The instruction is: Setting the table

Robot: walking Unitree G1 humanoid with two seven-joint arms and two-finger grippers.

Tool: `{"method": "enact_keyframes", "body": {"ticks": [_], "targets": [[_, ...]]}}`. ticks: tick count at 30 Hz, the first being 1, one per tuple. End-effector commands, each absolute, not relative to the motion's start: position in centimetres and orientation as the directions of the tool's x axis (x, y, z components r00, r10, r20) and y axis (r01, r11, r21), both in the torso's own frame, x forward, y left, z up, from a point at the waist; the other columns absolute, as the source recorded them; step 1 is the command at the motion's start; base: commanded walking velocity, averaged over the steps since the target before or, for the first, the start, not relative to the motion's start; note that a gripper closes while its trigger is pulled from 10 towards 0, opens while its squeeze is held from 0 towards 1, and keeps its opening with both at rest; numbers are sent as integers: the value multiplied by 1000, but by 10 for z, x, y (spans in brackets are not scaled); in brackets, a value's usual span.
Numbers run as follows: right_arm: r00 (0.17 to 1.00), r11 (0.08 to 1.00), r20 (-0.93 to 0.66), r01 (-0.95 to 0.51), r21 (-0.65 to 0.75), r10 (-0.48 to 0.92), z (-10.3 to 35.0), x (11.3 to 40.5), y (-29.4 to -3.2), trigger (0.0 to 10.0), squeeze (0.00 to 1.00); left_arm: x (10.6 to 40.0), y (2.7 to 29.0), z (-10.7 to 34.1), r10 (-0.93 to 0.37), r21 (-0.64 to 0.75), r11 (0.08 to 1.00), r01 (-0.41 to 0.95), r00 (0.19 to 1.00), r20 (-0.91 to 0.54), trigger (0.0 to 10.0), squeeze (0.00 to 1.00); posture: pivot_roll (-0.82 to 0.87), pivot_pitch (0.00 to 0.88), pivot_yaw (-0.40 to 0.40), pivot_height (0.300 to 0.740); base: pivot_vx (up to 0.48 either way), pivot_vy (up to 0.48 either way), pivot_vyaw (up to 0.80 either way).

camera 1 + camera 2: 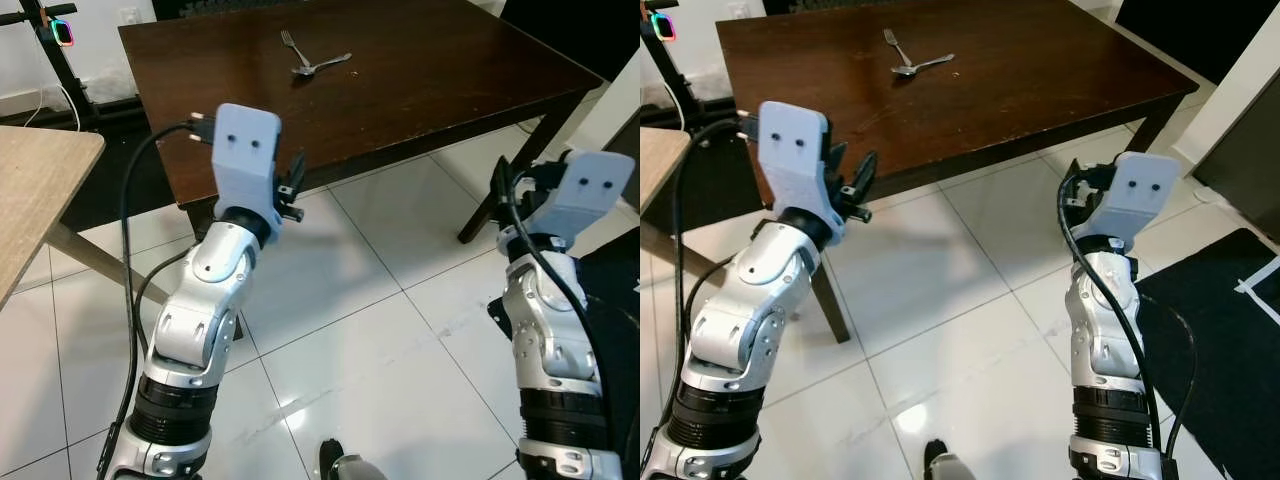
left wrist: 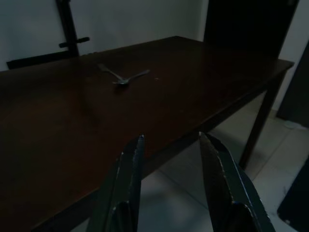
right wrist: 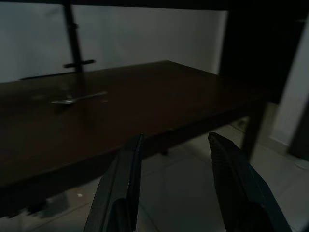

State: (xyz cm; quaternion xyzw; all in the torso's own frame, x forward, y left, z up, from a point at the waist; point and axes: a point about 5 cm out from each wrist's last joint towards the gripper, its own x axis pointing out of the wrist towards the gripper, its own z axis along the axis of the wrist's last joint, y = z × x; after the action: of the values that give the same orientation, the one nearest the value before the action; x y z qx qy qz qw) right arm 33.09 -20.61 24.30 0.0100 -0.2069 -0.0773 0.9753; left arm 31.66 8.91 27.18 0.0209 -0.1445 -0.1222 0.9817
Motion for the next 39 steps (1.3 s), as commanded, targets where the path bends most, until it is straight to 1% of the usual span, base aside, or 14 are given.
{"method": "enact_keyframes", "body": {"ticks": [1,12,21,31,39], "targets": [[897,989,417,142,39,-145,247,330,-205,10000,0,318,93,267,-231,79,973,218,936,265,10000,0,19,170,48,740,480,0,0],[891,991,434,122,58,-135,248,328,-202,10000,0,317,91,267,-242,87,970,227,933,266,10000,0,17,169,50,740,480,0,0],[895,988,417,145,60,-157,245,328,-207,10000,0,316,89,266,-255,104,966,235,929,269,10000,0,17,168,52,740,471,0,0],[896,988,416,144,60,-156,245,329,-207,10000,0,317,89,265,-257,109,966,236,931,259,10000,0,18,163,51,740,276,0,0],[898,988,413,143,57,-154,244,329,-206,10000,0,317,86,261,-254,103,966,236,940,230,10000,0,16,158,51,740,0,0,0]]}}
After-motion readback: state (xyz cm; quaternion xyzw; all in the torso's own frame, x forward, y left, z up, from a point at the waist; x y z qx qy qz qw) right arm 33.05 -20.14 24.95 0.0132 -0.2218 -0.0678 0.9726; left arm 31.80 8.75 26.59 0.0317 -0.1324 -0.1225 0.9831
